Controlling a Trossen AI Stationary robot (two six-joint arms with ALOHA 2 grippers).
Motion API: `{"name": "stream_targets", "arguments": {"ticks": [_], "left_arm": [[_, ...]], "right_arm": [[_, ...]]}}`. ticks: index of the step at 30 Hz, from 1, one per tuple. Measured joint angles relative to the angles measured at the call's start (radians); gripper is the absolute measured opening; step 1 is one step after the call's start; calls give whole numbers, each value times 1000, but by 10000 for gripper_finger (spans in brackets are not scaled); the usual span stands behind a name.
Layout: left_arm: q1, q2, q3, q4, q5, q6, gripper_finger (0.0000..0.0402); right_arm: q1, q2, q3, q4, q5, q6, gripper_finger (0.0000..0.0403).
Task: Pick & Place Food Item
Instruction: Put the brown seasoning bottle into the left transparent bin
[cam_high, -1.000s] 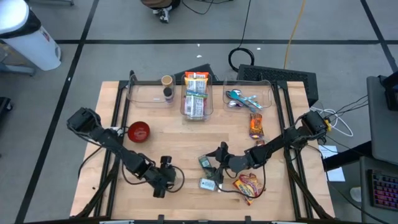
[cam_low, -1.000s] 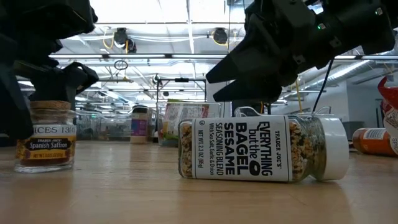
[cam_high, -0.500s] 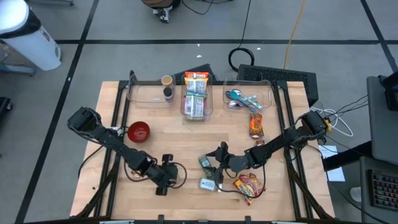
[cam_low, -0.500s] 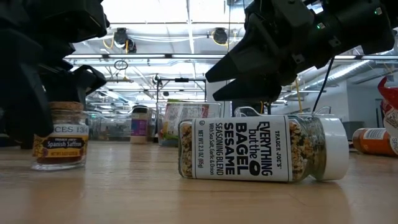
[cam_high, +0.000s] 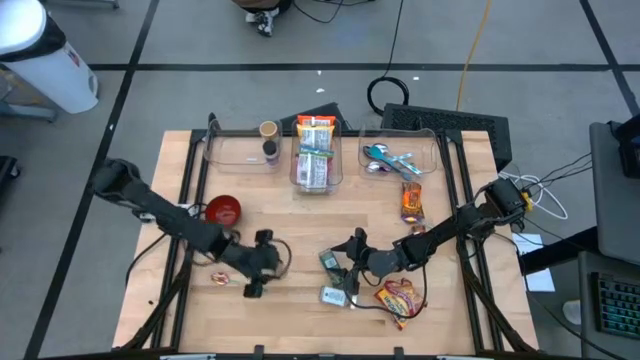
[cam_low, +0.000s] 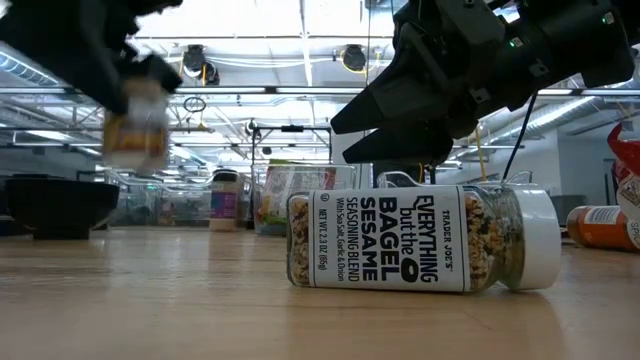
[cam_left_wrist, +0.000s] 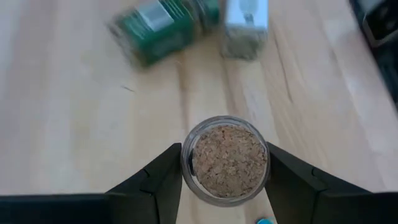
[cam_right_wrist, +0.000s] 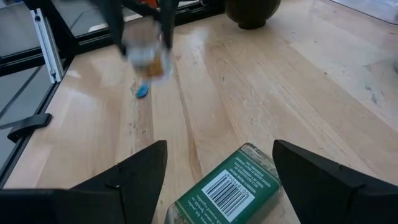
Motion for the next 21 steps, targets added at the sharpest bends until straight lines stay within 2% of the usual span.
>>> {"name": "stream_targets", "arguments": {"ticks": [6, 12, 16, 21], "left_arm": [[111, -217, 2, -161, -7, 57, 191], [259, -380, 2, -326, -90, 110, 191], [374, -436, 2, -369, -135, 117, 191], [527, -446, 2, -381, -144, 126, 191]], "right_arm": [[0, 0, 1, 2, 0, 0, 283], [0, 0, 1, 8, 0, 0, 283], [0, 0, 1, 17, 0, 0, 283], [0, 0, 1, 25, 0, 0, 283]]}}
